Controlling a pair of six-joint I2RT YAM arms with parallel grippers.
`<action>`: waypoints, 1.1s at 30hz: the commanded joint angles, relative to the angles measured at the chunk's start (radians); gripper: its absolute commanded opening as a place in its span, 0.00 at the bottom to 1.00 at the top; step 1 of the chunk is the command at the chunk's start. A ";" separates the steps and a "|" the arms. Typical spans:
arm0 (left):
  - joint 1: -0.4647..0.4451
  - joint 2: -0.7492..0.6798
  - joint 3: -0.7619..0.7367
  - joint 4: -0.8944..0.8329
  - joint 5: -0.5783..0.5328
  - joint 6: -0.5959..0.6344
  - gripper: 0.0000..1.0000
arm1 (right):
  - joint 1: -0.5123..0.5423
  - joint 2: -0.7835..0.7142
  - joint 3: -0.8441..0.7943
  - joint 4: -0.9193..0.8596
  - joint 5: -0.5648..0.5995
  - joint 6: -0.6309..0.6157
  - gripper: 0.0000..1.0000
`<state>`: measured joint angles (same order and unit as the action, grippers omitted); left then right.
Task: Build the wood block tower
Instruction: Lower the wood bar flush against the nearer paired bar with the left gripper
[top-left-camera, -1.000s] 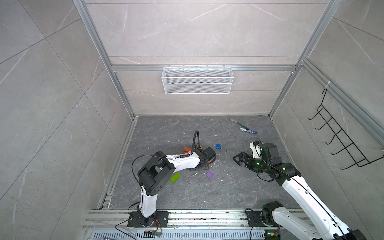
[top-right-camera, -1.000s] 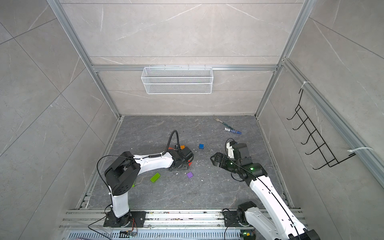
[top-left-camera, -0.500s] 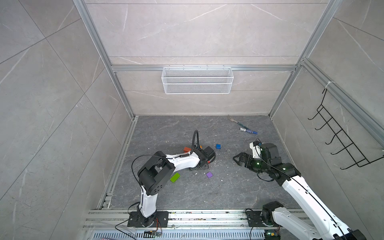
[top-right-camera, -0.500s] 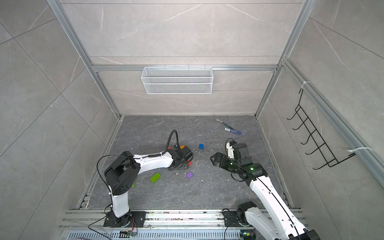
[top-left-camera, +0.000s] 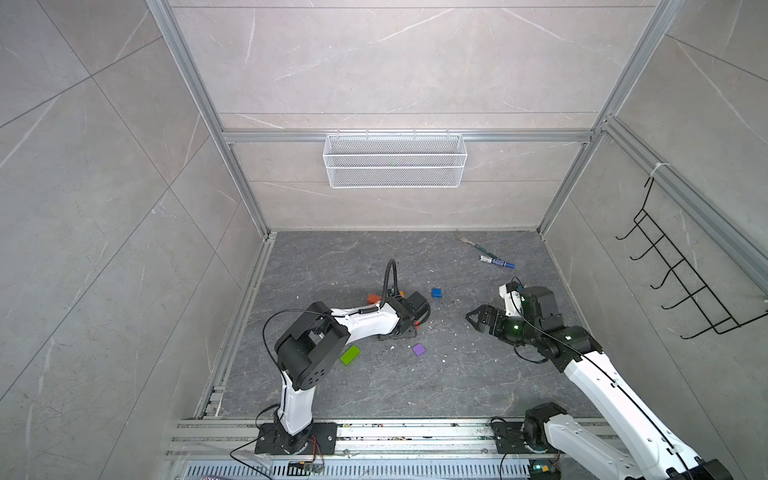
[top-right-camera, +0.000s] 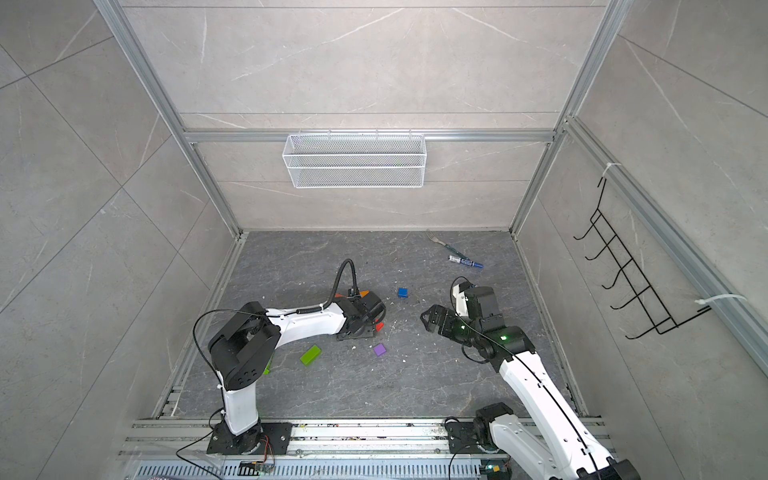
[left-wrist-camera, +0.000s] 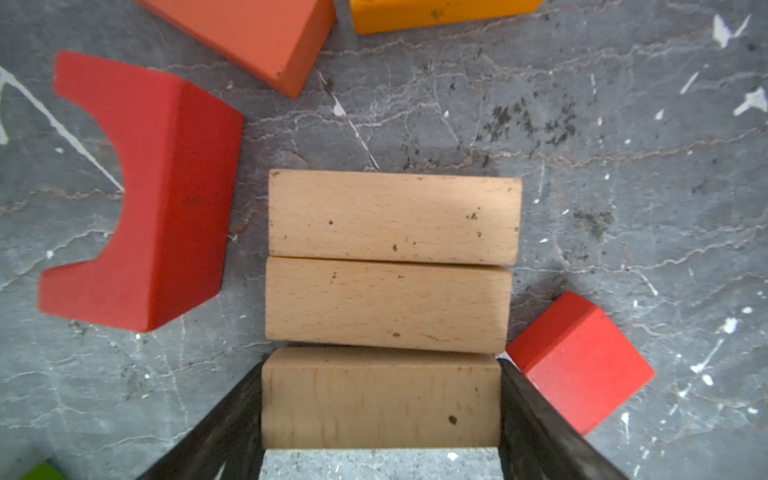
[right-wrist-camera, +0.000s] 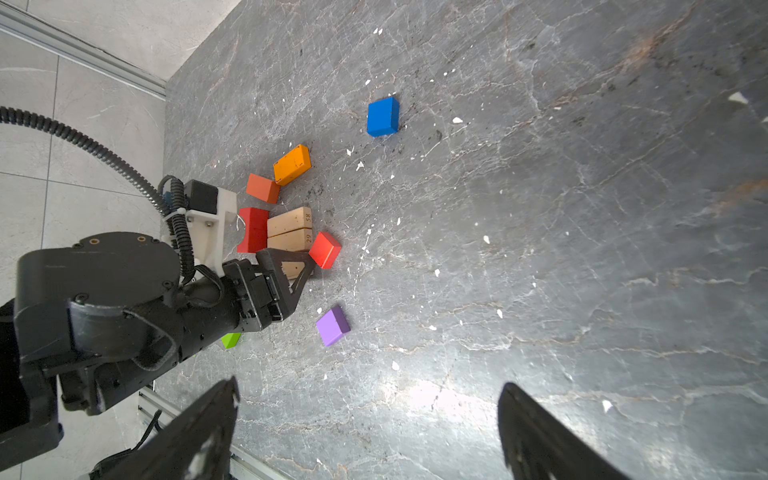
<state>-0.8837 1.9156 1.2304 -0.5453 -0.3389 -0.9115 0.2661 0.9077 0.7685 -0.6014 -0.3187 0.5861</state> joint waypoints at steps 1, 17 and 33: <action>0.012 0.036 0.022 -0.026 -0.016 0.031 0.77 | -0.002 -0.007 0.006 -0.011 -0.006 -0.009 0.98; 0.015 0.059 0.040 -0.038 -0.023 0.041 0.79 | -0.003 -0.004 0.009 -0.012 -0.003 -0.012 0.98; 0.015 0.054 0.027 -0.051 -0.023 0.019 0.91 | -0.002 -0.009 0.004 -0.014 -0.006 -0.010 0.98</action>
<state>-0.8742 1.9446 1.2621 -0.5488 -0.3473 -0.8886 0.2661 0.9077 0.7685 -0.6014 -0.3187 0.5861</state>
